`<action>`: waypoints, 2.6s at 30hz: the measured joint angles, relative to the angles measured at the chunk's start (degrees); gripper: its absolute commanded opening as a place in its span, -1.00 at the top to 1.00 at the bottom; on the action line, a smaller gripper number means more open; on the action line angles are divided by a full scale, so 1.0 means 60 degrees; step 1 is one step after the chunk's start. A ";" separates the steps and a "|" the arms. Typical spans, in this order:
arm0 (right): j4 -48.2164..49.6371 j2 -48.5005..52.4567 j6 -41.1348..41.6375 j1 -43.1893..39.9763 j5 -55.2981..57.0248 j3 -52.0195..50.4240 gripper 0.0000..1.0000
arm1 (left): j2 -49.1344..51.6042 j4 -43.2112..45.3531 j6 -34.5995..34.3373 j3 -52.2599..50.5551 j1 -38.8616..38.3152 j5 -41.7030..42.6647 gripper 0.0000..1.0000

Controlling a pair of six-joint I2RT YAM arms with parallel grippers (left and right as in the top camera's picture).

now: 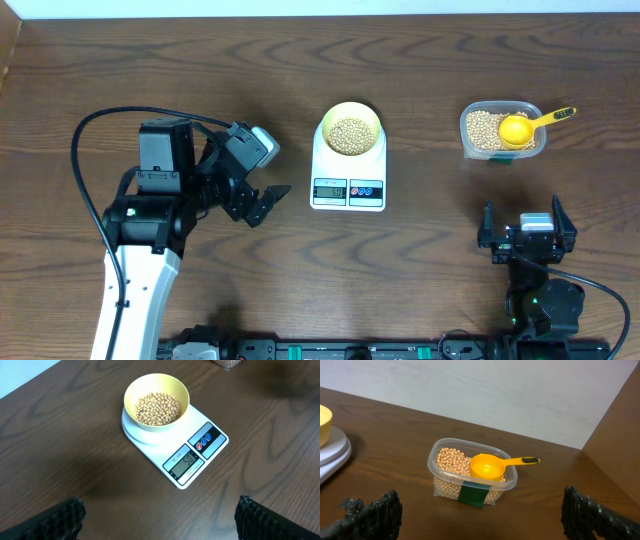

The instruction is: Scoop item into bowl and weigh 50g on scale

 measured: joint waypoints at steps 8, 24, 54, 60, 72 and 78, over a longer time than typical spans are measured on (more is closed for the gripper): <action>0.0000 0.0004 -0.0004 0.0000 0.0004 0.0000 -0.98 | 0.0000 0.0000 0.0000 0.0000 0.0000 0.0000 -0.95; 0.0000 0.0000 0.0000 0.0000 0.0000 0.0000 -0.99 | 0.0000 0.0000 0.0000 0.0000 0.0000 0.0000 -0.95; 0.0000 0.0000 -0.0004 0.0000 0.0004 0.0000 -0.99 | -0.0015 0.0306 -0.0004 0.0000 0.0000 0.0000 -0.95; -0.0004 0.0000 -0.0004 0.0000 0.0000 0.0000 -0.98 | -0.0656 0.0925 -0.0481 -0.0029 0.0000 -0.0299 -0.95; 0.0004 -0.0004 -0.0004 0.0000 0.0040 0.0000 -0.98 | -0.3934 0.5785 -0.5566 -0.3701 0.0000 -0.3778 -0.95; 0.0004 -0.0004 0.0000 0.0000 0.0036 -0.0004 -0.99 | -0.5592 0.7424 -0.6226 -0.6145 0.0000 -0.4346 -0.95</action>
